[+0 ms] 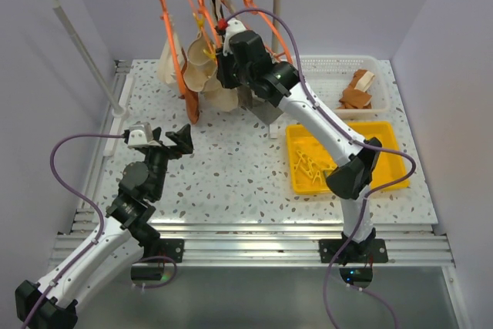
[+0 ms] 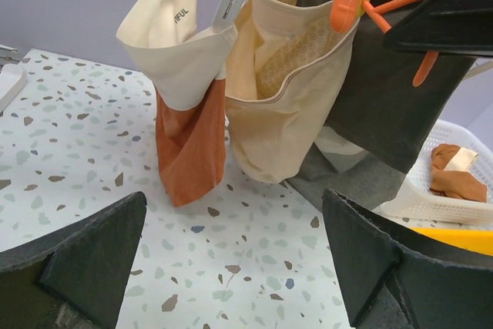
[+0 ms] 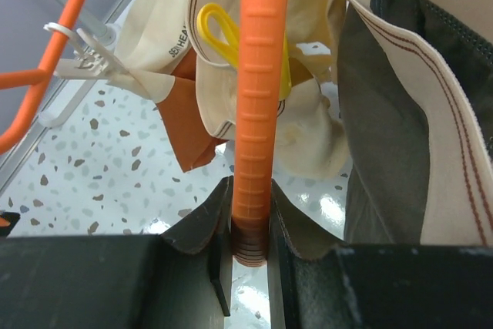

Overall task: Clip the underwear to the hanger
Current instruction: Place the hanger at the clothesline, then reset both arms

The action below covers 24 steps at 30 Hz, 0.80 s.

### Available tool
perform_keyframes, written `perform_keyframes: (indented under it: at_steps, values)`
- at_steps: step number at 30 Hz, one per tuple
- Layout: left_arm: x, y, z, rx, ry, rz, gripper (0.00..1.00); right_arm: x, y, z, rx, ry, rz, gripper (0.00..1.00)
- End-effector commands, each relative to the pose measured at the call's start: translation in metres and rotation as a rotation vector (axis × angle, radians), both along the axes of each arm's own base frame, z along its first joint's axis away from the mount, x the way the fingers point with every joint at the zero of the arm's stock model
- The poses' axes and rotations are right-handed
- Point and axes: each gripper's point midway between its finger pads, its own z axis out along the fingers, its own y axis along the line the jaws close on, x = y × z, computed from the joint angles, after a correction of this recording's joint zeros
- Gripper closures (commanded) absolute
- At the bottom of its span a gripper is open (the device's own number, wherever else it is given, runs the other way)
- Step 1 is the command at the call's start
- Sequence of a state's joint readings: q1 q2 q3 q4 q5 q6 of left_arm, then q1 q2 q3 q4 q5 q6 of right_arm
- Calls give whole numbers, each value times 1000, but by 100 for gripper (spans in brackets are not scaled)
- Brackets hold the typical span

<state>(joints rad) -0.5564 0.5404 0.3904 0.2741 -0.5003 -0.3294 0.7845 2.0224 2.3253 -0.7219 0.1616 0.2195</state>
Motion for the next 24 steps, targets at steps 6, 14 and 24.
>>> perform_keyframes:
  at_steps: [6, 14, 24]
  values:
    - [0, 2, 8, -10, -21, 6, 0, -28, -4, 56, 114, -119, 89, 53]
    - [-5, 11, 9, -4, 7, 39, 0, -100, -26, 116, 213, -291, 231, 5]
    - [-13, 31, 0, -15, 68, 129, 0, -189, -124, 51, 288, -316, 177, 1]
